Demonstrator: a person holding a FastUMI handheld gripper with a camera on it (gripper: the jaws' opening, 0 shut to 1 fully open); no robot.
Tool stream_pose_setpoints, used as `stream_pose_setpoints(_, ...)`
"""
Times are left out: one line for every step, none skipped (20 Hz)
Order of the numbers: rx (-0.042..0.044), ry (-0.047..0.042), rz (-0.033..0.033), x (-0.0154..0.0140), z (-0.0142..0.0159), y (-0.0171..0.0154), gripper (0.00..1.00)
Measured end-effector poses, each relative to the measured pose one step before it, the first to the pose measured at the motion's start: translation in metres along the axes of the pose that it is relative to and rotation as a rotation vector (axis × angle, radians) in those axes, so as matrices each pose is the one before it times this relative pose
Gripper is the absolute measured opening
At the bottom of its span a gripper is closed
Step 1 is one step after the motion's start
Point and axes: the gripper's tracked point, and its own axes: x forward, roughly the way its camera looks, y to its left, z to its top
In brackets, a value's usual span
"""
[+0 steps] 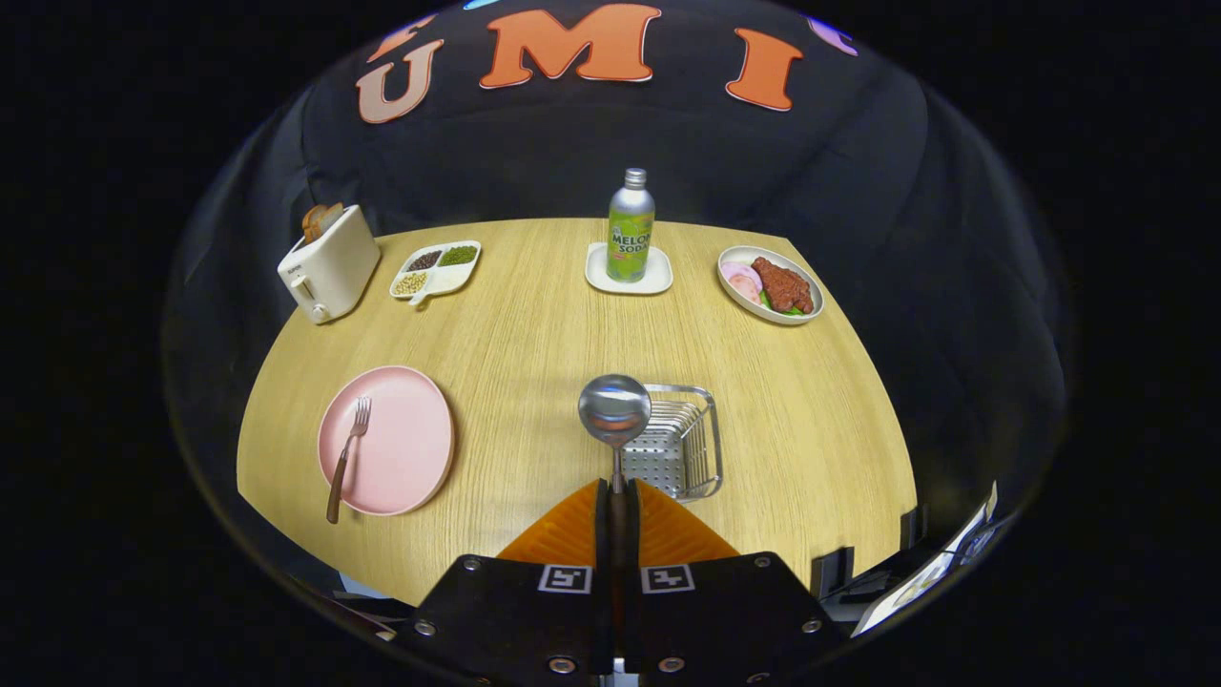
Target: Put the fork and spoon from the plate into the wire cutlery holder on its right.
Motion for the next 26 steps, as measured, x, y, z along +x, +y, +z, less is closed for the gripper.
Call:
stream_pose_setpoints(-0.00168, 0.01541, -0.00304, 0.00030, -0.00102, -0.00473, 0.05)
stream_pose_setpoints(-0.00494, 0.01956, 0.00054, 0.00034, -0.00128, -0.00371, 0.04)
stream_pose_setpoints(-0.00583, 0.02694, -0.00164, 0.00193, -0.00169, -0.00444, 0.05)
stream_pose_setpoints(-0.00979, 0.03318, -0.00385, 0.00115, -0.00369, -0.00467, 0.05)
stream_pose_setpoints(-0.01229, 0.02404, -0.00252, 0.00257, -0.00048, -0.00356, 0.04)
stream_pose_setpoints(-0.01287, 0.01902, -0.00437, 0.00286, 0.00075, -0.00447, 0.05)
stream_pose_setpoints(-0.01234, 0.02621, -0.00526, 0.00241, 0.00061, -0.00458, 0.05)
stream_pose_setpoints(-0.00690, 0.02486, -0.00076, 0.00193, 0.00127, -0.00232, 0.04)
stream_pose_setpoints(-0.00203, 0.02287, 0.00595, 0.00288, 0.00038, -0.00155, 0.04)
stream_pose_setpoints(0.00089, 0.01406, 0.00613, 0.00175, 0.00366, -0.00020, 0.05)
stream_pose_setpoints(-0.00240, 0.01246, 0.00143, 0.00130, 0.00436, -0.00099, 0.05)
stream_pose_setpoints(-0.00591, 0.02357, -0.00102, 0.00199, -0.00049, -0.00183, 0.05)
stream_pose_setpoints(-0.00995, 0.02855, 0.00523, 0.00128, -0.00031, -0.00033, 0.05)
stream_pose_setpoints(-0.00674, 0.02902, 0.00688, -0.00016, -0.00067, 0.00178, 0.05)
stream_pose_setpoints(-0.00838, 0.03272, 0.00683, 0.00334, -0.00085, 0.00198, 0.05)
stream_pose_setpoints(-0.00935, 0.03429, 0.01042, 0.00228, -0.00249, 0.00186, 0.05)
stream_pose_setpoints(-0.00720, 0.03812, 0.01374, 0.00475, -0.00175, 0.00231, 0.05)
stream_pose_setpoints(-0.00325, 0.03253, 0.00871, 0.00091, -0.00259, 0.00036, 0.05)
stream_pose_setpoints(-0.00840, 0.01725, 0.00041, 0.00217, 0.00047, -0.00104, 0.05)
stream_pose_setpoints(-0.00368, 0.01795, -0.00261, 0.00181, -0.00084, -0.00106, 0.04)
stream_pose_setpoints(0.00304, 0.00653, 0.01111, -0.00150, 0.00218, 0.00182, 0.04)
stream_pose_setpoints(0.00012, -0.00654, 0.01265, 0.00129, 0.00322, 0.00210, 0.05)
stream_pose_setpoints(0.00413, 0.01289, 0.00575, 0.00070, 0.00079, 0.00097, 0.04)
stream_pose_setpoints(-0.00236, 0.00868, 0.00297, 0.00088, -0.00008, 0.00205, 0.04)
stream_pose_setpoints(-0.00372, 0.01403, 0.00194, 0.00166, -0.00022, 0.00044, 0.05)
stream_pose_setpoints(-0.00396, 0.00503, -0.00449, 0.00207, 0.00143, -0.00173, 0.05)
